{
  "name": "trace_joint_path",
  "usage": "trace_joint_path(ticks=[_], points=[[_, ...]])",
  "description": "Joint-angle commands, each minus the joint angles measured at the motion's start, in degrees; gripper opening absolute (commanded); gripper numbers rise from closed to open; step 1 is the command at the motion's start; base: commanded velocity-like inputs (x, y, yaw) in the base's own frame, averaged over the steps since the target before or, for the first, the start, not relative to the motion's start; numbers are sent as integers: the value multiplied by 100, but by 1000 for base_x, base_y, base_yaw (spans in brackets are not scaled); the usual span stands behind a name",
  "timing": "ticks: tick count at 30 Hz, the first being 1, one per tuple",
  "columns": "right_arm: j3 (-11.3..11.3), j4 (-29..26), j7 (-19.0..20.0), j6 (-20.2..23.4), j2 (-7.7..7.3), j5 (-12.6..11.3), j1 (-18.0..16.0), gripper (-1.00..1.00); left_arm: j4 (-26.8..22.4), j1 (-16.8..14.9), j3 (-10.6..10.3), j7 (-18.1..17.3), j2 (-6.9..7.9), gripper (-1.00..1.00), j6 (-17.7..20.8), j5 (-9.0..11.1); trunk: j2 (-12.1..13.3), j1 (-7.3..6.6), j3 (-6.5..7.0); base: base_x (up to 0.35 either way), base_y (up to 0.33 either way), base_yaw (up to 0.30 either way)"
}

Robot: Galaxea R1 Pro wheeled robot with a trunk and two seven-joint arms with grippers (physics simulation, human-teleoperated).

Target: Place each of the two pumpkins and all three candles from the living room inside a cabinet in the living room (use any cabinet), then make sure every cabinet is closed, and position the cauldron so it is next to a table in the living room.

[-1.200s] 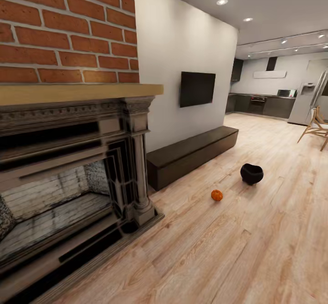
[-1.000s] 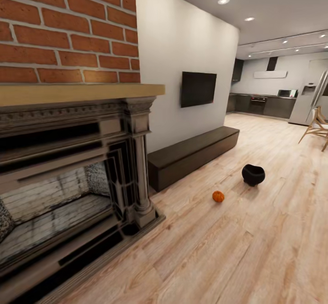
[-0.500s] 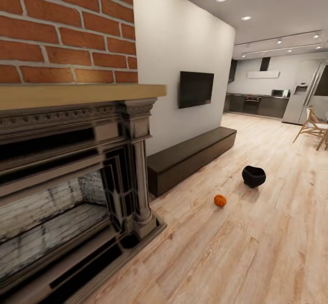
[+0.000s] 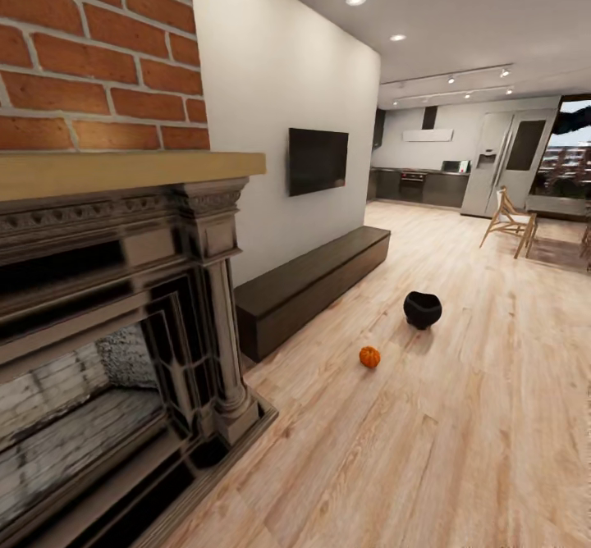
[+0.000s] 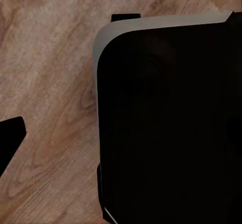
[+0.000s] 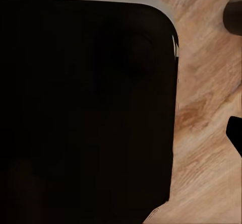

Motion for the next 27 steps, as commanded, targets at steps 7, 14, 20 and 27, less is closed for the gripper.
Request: trace_joint_path(ticks=[7, 14, 20, 27], points=[[2, 7, 3, -23, 0, -5, -5, 100, 1, -2, -4, 2, 1, 100, -19, -7, -3, 2, -6, 240, 196, -277], [4, 7, 3, -23, 0, -5, -5, 100, 1, -2, -4, 2, 1, 100, -19, -7, -3, 2, -6, 269, 202, -277], [4, 7, 3, -23, 0, -6, -5, 100, 1, -2, -4, 2, 1, 100, -19, -7, -3, 2, -6, 273, 150, -277], [5, 7, 3, -23, 0, -3, -5, 100, 1, -2, -4, 2, 1, 100, -19, -7, -3, 2, -6, 267, 22, -277]])
